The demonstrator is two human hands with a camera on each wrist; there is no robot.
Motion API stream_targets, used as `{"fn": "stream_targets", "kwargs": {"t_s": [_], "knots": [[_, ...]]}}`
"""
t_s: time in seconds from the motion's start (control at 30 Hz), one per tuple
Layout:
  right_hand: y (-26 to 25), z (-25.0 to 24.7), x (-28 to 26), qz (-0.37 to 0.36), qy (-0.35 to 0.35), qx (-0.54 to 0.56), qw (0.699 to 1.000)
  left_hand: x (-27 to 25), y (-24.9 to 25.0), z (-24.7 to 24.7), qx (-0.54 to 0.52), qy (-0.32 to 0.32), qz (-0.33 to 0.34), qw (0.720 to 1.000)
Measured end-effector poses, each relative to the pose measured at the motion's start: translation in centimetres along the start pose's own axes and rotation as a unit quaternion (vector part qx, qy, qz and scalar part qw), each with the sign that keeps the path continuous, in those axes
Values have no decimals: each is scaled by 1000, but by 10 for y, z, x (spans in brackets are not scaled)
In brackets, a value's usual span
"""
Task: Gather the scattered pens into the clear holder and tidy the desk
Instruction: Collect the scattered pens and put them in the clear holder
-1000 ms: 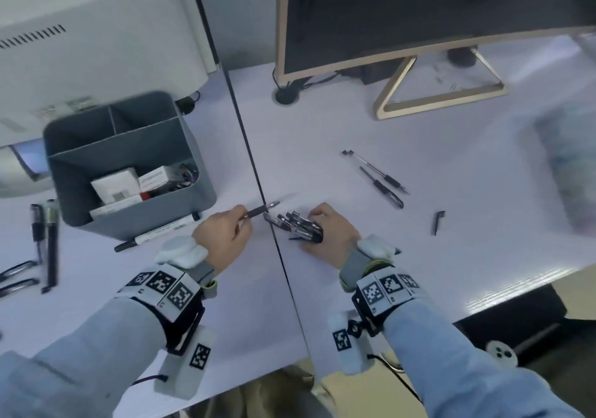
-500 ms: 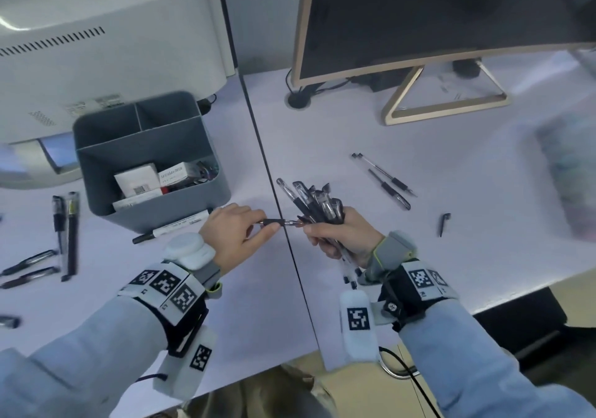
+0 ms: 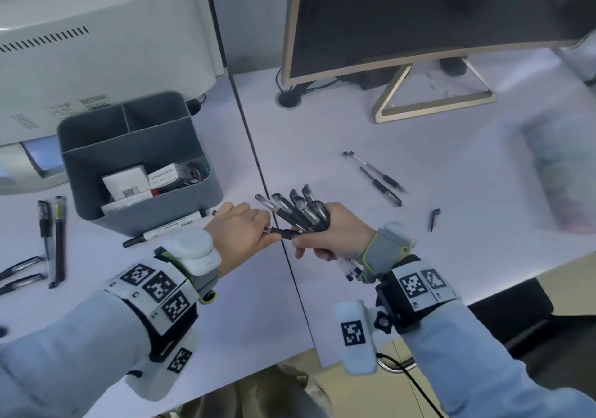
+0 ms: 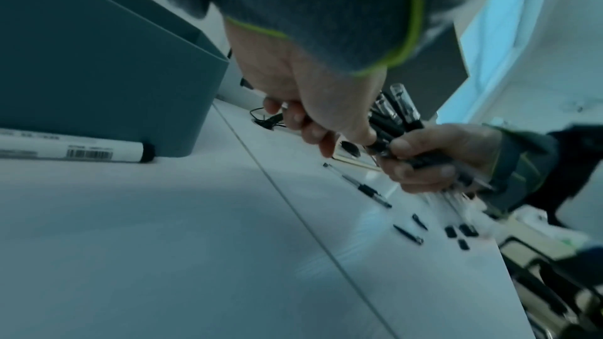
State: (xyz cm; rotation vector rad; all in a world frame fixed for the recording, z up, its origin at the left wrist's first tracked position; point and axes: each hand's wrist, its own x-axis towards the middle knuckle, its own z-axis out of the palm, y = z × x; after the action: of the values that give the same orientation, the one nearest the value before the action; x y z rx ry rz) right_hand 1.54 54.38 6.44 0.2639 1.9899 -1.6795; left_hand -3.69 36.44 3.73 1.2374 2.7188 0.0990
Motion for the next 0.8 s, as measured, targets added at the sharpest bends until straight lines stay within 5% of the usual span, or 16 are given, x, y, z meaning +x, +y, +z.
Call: {"fn": "stream_targets", "kwargs": {"t_s": [0.13,0.3,0.37,0.43,0.53,0.6,0.8], "knots": [[4,8,-5,4,-39,20,999,-8,-7,10,21,23,38,999],[8,19,-9,17,-33,-29,999,-25,7,13,-78,-59,1,995],[12,12,-8,29,25,-52,998,-36,9,23,-187,-143,-87,968],[20,-5,-7,48,162,-68,983,-51,9,29,-248,-118,-179,945],[34,-42,-5,104,346,-176,916,-63,13,37,-337,-58,-276,898],[40,-60,-2,130,376,-215,892,-65,21,38,-374,-46,-281,883],[37,-68,0,139,325,-324,877,-61,38,32,-416,-37,-260,871]]}}
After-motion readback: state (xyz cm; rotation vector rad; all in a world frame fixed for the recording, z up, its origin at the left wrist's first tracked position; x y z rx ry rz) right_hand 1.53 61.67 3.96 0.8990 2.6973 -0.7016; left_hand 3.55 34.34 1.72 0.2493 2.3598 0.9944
